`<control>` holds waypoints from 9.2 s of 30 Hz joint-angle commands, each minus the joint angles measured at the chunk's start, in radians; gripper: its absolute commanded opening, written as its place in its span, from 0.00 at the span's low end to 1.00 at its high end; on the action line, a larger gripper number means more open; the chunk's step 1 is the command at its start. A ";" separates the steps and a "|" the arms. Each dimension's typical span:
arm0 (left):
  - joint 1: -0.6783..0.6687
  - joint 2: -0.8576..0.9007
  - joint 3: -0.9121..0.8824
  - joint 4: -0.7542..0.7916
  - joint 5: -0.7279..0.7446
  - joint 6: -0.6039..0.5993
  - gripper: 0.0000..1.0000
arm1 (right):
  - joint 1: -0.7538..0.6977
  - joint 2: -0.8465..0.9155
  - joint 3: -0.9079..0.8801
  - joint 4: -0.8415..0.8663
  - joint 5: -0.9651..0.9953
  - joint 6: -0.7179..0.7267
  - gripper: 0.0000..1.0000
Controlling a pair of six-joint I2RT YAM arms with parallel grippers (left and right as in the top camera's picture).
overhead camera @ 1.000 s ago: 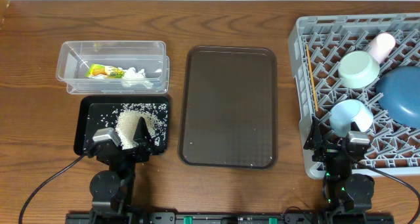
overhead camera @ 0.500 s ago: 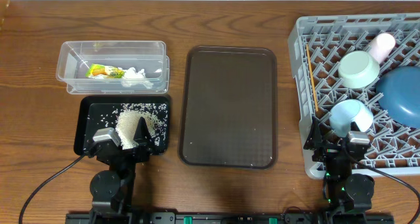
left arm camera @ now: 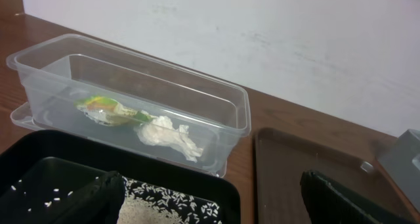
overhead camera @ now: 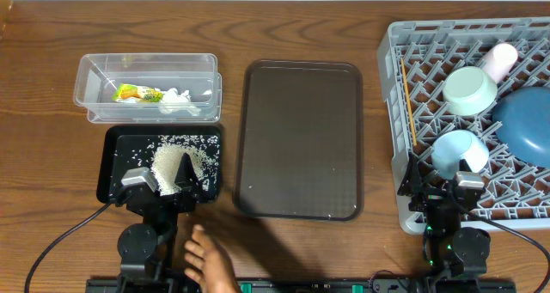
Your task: Sort waste into correct bins and load items into the dishwasher rack
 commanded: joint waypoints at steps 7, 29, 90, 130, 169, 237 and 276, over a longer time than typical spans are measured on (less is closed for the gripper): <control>-0.001 -0.003 0.003 0.005 -0.004 0.018 0.88 | 0.008 -0.005 -0.002 -0.004 0.002 -0.007 0.99; -0.001 -0.003 0.003 0.005 -0.004 0.018 0.88 | 0.008 -0.005 -0.002 -0.004 0.002 -0.007 0.99; -0.001 -0.003 0.003 0.005 -0.004 0.018 0.88 | 0.008 -0.005 -0.002 -0.004 0.002 -0.007 0.99; 0.034 0.011 -0.150 0.079 0.022 0.227 1.00 | 0.008 -0.005 -0.002 -0.007 -0.005 -0.007 0.99; 0.034 0.011 -0.150 0.079 0.022 0.227 1.00 | 0.008 -0.005 -0.002 -0.007 -0.005 -0.007 0.99; 0.034 0.011 -0.150 0.079 0.022 0.227 1.00 | 0.008 -0.005 -0.002 -0.007 -0.005 -0.007 0.99; 0.034 0.011 -0.150 0.079 0.022 0.227 1.00 | 0.008 -0.005 -0.002 -0.007 -0.005 -0.007 0.99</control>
